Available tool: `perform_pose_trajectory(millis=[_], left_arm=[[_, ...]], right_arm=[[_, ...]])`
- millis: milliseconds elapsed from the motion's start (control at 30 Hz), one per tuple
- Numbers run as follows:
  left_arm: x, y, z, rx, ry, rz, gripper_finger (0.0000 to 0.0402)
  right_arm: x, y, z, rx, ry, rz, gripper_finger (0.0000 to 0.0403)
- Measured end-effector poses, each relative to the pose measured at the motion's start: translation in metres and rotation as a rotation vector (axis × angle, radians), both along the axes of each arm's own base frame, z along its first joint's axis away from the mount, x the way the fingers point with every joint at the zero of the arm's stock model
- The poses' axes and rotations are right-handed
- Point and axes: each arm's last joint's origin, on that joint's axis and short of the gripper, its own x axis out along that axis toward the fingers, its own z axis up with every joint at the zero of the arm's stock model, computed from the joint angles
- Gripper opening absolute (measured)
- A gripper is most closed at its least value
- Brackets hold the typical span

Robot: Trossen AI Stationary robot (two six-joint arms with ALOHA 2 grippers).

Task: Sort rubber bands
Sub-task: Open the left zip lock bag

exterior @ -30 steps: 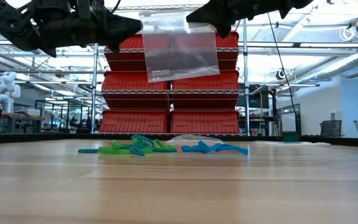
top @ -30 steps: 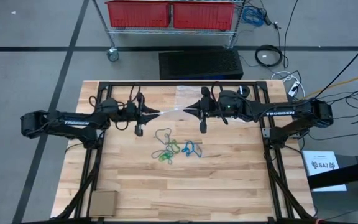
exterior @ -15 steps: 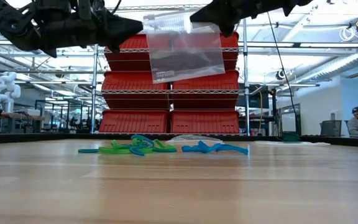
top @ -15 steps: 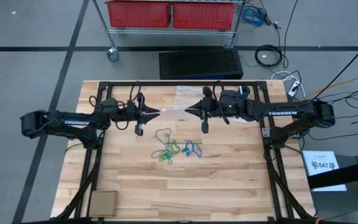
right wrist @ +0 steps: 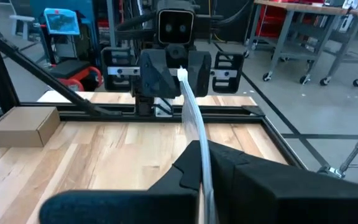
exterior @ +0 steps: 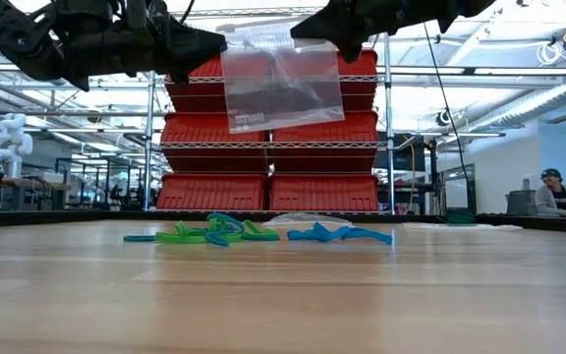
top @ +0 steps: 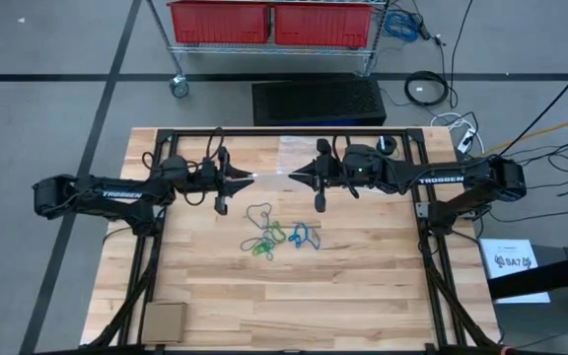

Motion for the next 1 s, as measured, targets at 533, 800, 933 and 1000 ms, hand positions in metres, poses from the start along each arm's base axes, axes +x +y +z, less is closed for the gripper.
perform_pose_trajectory(millis=[533,800,933,1000], left_arm=[[0.0,0.0005,0.0044,0.007,-0.032,0.018,0.0098],[0.0003,0.0003,0.0037,0.006,-0.024,0.009,0.004],[0.0003,0.0001,0.0037,0.011,-0.024,0.003,0.0008],[0.0003,0.0,0.0037,0.012,-0.024,0.001,0.0007]], right_arm=[[-0.0005,0.0001,-0.0028,0.005,0.03,0.0,0.0],[-0.0005,0.0001,-0.0028,0.005,0.03,0.0,0.0],[-0.0005,0.0001,-0.003,0.006,0.032,-0.001,0.0],[-0.0006,-0.0001,-0.0031,0.017,0.033,-0.009,0.0001]])
